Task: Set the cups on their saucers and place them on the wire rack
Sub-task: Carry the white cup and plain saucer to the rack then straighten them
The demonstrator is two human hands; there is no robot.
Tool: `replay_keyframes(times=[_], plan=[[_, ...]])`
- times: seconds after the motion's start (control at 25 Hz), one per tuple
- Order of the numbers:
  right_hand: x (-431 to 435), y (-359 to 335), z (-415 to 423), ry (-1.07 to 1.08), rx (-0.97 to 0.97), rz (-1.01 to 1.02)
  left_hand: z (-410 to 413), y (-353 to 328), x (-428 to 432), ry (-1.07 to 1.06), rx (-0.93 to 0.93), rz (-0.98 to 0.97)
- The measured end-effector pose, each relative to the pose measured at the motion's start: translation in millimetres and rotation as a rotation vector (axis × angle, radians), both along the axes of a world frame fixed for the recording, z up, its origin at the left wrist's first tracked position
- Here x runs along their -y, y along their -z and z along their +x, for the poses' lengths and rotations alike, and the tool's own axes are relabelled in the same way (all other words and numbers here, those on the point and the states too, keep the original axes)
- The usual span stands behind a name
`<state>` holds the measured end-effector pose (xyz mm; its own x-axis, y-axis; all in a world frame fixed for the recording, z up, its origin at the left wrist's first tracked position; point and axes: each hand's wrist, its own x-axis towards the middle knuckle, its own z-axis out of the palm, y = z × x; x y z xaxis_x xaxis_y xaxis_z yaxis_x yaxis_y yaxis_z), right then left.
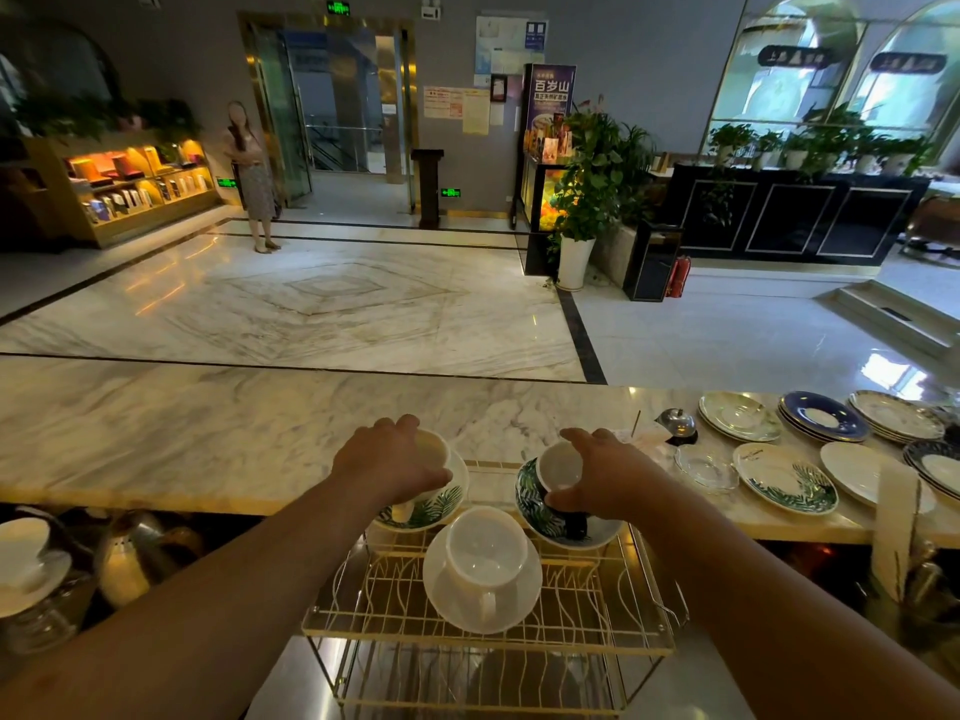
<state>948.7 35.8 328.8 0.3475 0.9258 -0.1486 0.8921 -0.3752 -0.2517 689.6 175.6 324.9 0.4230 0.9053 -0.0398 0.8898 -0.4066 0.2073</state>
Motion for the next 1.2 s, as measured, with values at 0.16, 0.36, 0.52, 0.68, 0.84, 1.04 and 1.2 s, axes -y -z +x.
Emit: replay_keyframes(times=[0.16, 0.36, 0.52, 0.68, 0.84, 1.04, 1.2], plan=[[41, -5, -34, -0.022, 0.053, 0.400, -24, -2, 36, 0.094, 0.341, 0.157], [96, 29, -90, -0.071, -0.237, 0.349, -55, 34, 116, 0.101, 0.585, -0.058], [95, 46, -103, -0.053, -0.380, 0.320, -49, 60, 132, 0.095, 0.654, -0.159], [91, 54, -109, -0.023, -0.407, 0.324, -45, 72, 129, 0.094, 0.719, -0.290], [90, 54, -111, 0.018, -0.418, 0.341, -44, 77, 123, 0.102, 0.736, -0.306], [93, 53, -116, 0.041, -0.434, 0.355, -45, 81, 121, 0.135, 0.758, -0.325], [97, 51, -116, 0.035, -0.435, 0.364, -48, 79, 126, 0.114, 0.761, -0.295]])
